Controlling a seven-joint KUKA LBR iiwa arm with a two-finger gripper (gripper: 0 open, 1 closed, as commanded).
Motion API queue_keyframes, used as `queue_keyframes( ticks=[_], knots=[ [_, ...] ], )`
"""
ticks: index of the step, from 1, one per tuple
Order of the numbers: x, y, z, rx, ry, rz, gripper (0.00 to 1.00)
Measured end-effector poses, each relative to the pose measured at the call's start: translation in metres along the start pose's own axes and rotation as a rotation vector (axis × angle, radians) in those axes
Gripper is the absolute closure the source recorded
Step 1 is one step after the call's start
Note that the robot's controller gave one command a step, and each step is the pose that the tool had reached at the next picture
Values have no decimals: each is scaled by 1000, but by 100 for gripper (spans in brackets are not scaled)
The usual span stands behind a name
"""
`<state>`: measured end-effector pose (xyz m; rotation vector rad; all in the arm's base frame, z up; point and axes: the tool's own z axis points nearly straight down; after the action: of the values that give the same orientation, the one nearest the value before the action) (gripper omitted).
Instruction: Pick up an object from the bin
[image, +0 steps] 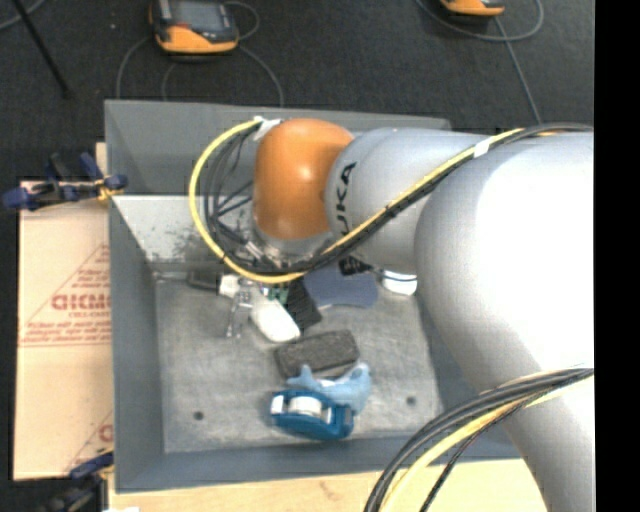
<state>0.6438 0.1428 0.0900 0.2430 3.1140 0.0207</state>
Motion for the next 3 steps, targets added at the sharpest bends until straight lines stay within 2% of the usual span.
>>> queue_keyframes(
  ticks=[1, 3],
  knots=[
    [6, -11, 15, 8, 6, 64, 100],
    [6, -11, 14, 9, 7, 65, 100]
  ],
)
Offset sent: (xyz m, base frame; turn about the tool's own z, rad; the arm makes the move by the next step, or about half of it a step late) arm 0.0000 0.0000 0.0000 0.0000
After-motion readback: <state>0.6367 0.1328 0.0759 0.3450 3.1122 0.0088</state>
